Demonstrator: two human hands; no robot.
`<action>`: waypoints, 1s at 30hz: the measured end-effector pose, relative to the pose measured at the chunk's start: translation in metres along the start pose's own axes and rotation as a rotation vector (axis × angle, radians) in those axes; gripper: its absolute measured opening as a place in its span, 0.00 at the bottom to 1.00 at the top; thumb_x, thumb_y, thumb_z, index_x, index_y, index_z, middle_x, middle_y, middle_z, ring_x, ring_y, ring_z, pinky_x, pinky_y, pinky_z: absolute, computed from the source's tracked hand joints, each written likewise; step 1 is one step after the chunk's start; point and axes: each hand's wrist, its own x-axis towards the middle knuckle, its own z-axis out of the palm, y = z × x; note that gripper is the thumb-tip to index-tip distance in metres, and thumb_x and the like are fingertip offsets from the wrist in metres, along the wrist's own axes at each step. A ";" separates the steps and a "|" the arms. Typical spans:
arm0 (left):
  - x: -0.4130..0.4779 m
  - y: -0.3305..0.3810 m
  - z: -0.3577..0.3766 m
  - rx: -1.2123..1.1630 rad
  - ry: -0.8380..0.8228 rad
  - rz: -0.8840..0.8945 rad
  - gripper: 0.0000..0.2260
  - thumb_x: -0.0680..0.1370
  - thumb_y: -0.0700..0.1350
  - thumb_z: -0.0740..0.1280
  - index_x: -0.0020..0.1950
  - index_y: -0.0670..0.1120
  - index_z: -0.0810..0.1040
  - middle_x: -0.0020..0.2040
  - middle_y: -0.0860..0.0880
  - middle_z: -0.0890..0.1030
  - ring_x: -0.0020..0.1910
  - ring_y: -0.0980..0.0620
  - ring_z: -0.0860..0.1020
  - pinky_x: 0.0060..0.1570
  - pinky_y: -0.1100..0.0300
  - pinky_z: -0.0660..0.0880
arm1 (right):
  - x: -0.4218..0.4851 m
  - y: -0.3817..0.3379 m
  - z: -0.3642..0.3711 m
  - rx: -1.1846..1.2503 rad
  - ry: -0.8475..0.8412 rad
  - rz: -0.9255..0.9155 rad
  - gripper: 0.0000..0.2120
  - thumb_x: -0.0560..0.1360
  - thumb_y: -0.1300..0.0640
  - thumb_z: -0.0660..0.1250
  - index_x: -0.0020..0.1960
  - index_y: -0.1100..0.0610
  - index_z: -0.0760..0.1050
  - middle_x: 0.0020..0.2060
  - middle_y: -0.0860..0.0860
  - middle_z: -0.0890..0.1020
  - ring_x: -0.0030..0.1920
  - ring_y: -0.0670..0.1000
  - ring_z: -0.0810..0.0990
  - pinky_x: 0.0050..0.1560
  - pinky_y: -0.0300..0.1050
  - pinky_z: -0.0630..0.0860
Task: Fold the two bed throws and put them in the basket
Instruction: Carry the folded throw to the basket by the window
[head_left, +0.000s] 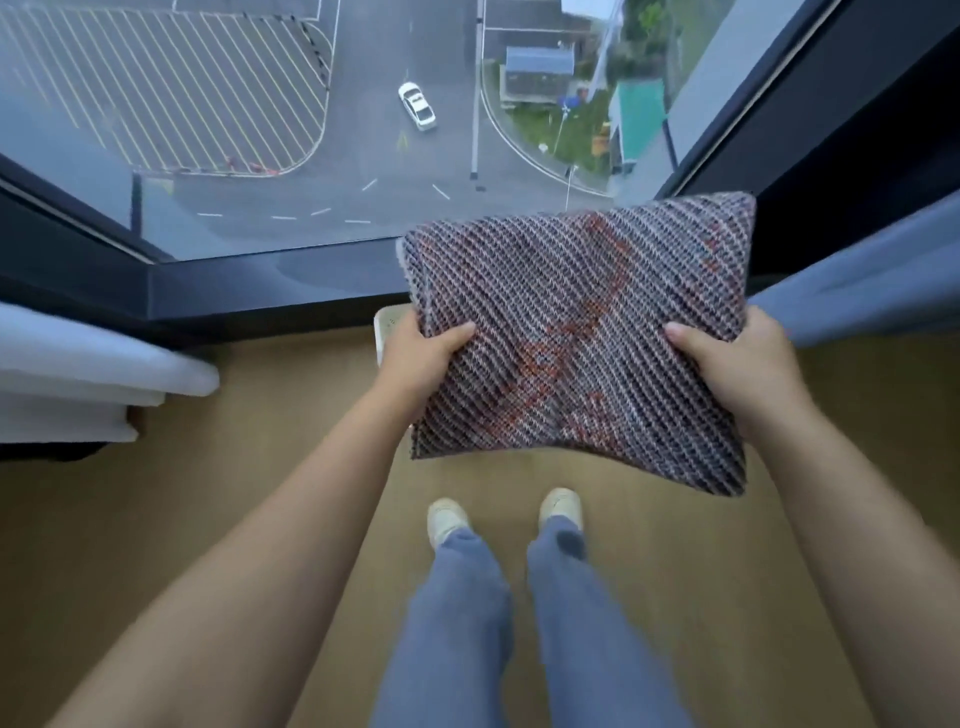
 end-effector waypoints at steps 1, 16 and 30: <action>0.022 -0.006 0.007 -0.001 -0.004 0.002 0.21 0.73 0.43 0.70 0.65 0.46 0.70 0.60 0.48 0.78 0.57 0.48 0.77 0.59 0.51 0.73 | 0.020 0.004 0.009 -0.017 0.008 -0.010 0.19 0.69 0.53 0.72 0.57 0.58 0.74 0.54 0.54 0.81 0.53 0.55 0.79 0.55 0.51 0.75; 0.237 -0.200 -0.012 0.030 0.116 -0.059 0.19 0.74 0.40 0.68 0.64 0.47 0.71 0.56 0.51 0.78 0.53 0.53 0.77 0.53 0.57 0.74 | 0.202 0.165 0.214 -0.038 -0.104 0.022 0.14 0.70 0.60 0.70 0.56 0.57 0.75 0.51 0.52 0.81 0.50 0.52 0.79 0.57 0.48 0.75; 0.283 -0.286 -0.038 0.644 0.356 -0.106 0.23 0.76 0.49 0.66 0.65 0.42 0.63 0.64 0.41 0.72 0.61 0.40 0.72 0.54 0.52 0.69 | 0.234 0.208 0.308 -0.513 -0.231 0.087 0.20 0.73 0.57 0.66 0.63 0.61 0.68 0.60 0.60 0.76 0.59 0.62 0.74 0.55 0.49 0.71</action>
